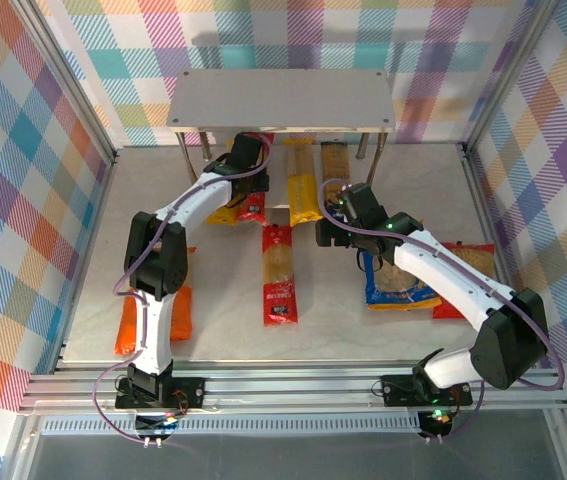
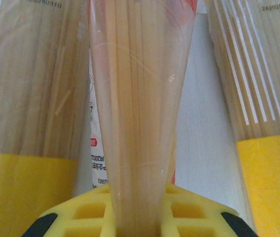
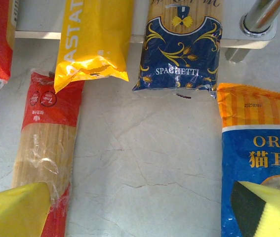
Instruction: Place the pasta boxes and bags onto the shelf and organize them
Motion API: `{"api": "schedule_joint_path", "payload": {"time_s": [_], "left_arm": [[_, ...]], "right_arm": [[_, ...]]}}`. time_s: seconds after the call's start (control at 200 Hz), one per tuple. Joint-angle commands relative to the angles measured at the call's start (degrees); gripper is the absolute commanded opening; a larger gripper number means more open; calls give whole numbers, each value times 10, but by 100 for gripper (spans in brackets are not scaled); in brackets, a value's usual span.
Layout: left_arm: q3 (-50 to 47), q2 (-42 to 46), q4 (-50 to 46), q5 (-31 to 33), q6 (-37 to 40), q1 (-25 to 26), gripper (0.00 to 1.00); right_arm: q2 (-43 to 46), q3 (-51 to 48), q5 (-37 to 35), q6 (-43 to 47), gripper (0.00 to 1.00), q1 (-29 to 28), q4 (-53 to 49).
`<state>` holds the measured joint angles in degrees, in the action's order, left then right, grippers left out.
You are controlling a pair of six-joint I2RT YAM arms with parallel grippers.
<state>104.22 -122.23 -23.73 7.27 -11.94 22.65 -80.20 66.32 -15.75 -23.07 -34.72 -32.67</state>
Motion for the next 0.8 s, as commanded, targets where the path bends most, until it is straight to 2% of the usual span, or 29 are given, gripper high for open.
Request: {"api": "schedule_joint_path", "payload": {"time_s": [0.0,0.15,0.2,0.47,0.57,0.71,0.795], "left_arm": [[37,-9,34,32,19,-8,0],[54,-29,11,55,23,-11,0],[62,-35,0,60,22,-13,4],[73,-55,-22,51,23,-16,4],[69,-55,-26,49,21,-16,8],[62,-50,-34,51,21,-16,19],[54,-44,-36,50,21,-16,38]], "right_arm": [[-2,13,-8,11,94,2,-11],[-3,14,-9,13,95,2,-11],[-3,15,-9,13,95,3,-10],[-3,15,-9,12,95,3,-11],[-5,15,-10,13,96,3,-11],[-4,15,-9,12,96,3,-12],[-3,13,-9,11,96,3,-11]]}}
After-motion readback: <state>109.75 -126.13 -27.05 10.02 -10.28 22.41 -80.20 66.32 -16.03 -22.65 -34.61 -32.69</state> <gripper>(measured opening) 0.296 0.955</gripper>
